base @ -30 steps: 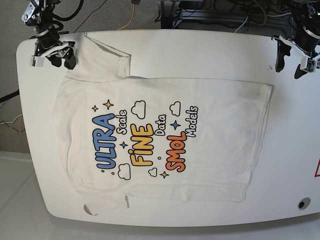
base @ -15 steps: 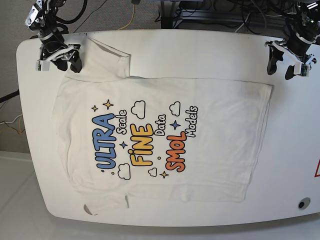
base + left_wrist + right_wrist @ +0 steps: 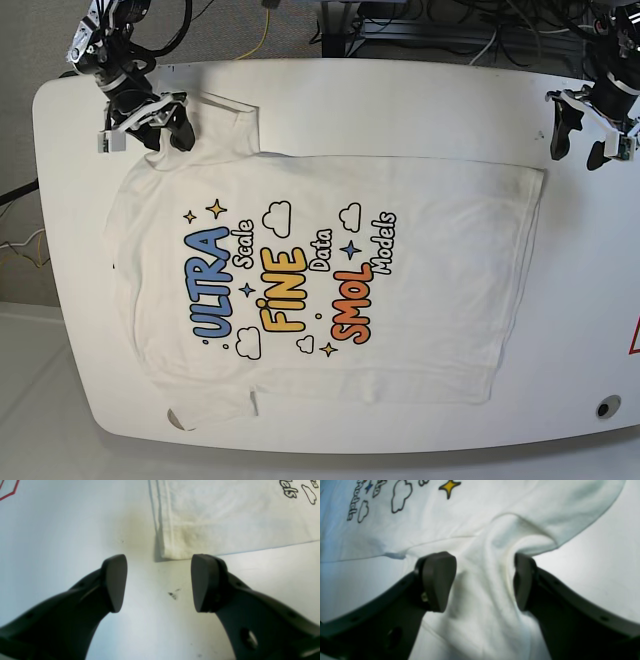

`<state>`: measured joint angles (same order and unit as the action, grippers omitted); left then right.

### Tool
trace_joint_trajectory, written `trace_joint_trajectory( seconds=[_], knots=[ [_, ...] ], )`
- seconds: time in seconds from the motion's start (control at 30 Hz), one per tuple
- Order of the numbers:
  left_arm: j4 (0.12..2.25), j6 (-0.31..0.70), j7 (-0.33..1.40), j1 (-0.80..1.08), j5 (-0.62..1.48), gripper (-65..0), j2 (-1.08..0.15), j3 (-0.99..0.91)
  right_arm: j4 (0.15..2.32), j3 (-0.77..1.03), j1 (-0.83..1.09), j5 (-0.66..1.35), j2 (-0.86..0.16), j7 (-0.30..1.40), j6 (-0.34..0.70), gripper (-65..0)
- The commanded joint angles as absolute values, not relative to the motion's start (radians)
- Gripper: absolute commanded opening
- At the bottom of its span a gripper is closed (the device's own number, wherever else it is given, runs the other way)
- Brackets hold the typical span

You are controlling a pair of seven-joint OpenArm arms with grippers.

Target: Fold the T-shirt properly

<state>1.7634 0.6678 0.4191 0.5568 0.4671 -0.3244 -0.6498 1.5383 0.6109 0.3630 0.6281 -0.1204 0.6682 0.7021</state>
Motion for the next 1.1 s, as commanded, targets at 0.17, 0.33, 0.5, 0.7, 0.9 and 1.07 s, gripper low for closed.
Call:
trace_joint_trajectory(
  seconds=[0.17,0.33,0.5,0.7,0.9,1.07],
  knots=[
    [1.684,0.698,0.456,0.537,0.669,-27.4,-0.339,-0.782,1.553,0.632,0.355,0.611,-0.091,0.754,0.698,-27.9],
    [1.571,0.698,0.537,0.492,0.780,-28.0,-0.342,-0.787,1.556,0.640,0.357,0.608,-0.084,0.760,0.698,-33.0],
    [1.477,0.698,0.662,0.438,0.926,-28.6,-0.336,-0.799,1.552,0.632,0.357,0.603,-0.090,0.741,0.698,-50.5],
    [1.523,0.698,0.628,0.462,0.863,-27.9,-0.265,-0.760,1.550,0.616,0.362,0.589,-0.096,0.733,0.698,-62.6],
    [1.625,0.698,0.520,0.514,0.617,-27.1,-0.146,-0.642,1.547,0.582,0.360,0.556,-0.104,0.732,0.697,-65.0],
    [1.557,0.698,0.564,0.475,0.658,-27.4,-0.184,-0.615,1.545,0.579,0.363,0.556,-0.102,0.744,0.698,-65.0]
  ],
)
